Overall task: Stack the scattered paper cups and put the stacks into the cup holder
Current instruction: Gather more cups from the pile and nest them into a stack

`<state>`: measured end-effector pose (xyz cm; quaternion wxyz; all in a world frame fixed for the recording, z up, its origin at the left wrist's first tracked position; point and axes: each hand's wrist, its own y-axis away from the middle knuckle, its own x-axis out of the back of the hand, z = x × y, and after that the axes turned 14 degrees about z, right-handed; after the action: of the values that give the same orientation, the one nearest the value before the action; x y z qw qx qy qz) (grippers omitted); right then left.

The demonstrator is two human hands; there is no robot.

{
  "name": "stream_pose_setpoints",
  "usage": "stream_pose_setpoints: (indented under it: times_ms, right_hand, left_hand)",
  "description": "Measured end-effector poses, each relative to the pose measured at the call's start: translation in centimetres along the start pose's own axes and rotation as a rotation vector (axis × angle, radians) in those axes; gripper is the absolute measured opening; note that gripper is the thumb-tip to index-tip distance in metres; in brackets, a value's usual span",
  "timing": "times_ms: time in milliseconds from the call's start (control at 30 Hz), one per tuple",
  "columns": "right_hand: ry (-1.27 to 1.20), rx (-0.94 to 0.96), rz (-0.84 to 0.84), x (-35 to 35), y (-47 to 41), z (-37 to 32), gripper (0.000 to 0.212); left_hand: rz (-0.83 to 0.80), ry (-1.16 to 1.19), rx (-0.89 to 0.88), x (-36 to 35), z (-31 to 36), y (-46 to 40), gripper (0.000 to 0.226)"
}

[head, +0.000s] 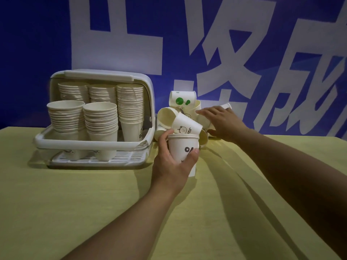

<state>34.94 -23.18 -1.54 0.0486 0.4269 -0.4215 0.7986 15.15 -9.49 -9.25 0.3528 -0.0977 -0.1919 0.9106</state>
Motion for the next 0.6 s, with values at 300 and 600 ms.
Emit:
stream_pose_setpoints:
  times_ms: [300, 600]
  right_hand:
    - [-0.541, -0.438, 0.355, 4.9, 3.2, -1.8, 0.072]
    - [-1.318, -0.903, 0.455, 9.8, 12.1, -9.8, 0.028]
  left_hand:
    - [-0.276, -0.016, -0.046, 0.6, 0.9, 1.0, 0.077]
    - [-0.480, -0.101, -0.107, 1.0, 1.9, 2.2, 0.100]
